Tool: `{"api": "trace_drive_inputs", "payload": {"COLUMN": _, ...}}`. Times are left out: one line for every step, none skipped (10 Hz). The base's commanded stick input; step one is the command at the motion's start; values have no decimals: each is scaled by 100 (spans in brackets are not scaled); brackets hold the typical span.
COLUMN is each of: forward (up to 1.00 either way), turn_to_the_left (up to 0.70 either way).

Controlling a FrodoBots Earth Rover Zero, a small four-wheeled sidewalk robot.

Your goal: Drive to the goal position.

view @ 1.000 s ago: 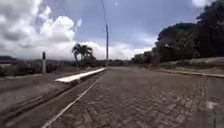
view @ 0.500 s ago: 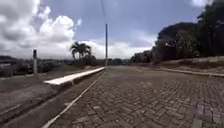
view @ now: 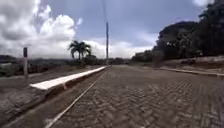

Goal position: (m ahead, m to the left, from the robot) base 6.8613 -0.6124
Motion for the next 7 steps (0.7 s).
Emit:
{"api": "trace_drive_inputs", "payload": {"forward": 100, "turn_to_the_left": 0}}
{"api": "trace_drive_inputs", "payload": {"forward": 100, "turn_to_the_left": 0}}
{"api": "trace_drive_inputs", "payload": {"forward": 100, "turn_to_the_left": 0}}
{"api": "trace_drive_inputs", "payload": {"forward": 100, "turn_to_the_left": 0}}
{"api": "trace_drive_inputs", "payload": {"forward": 100, "turn_to_the_left": 0}}
{"api": "trace_drive_inputs", "payload": {"forward": 100, "turn_to_the_left": -21}}
{"api": "trace_drive_inputs", "payload": {"forward": 100, "turn_to_the_left": -12}}
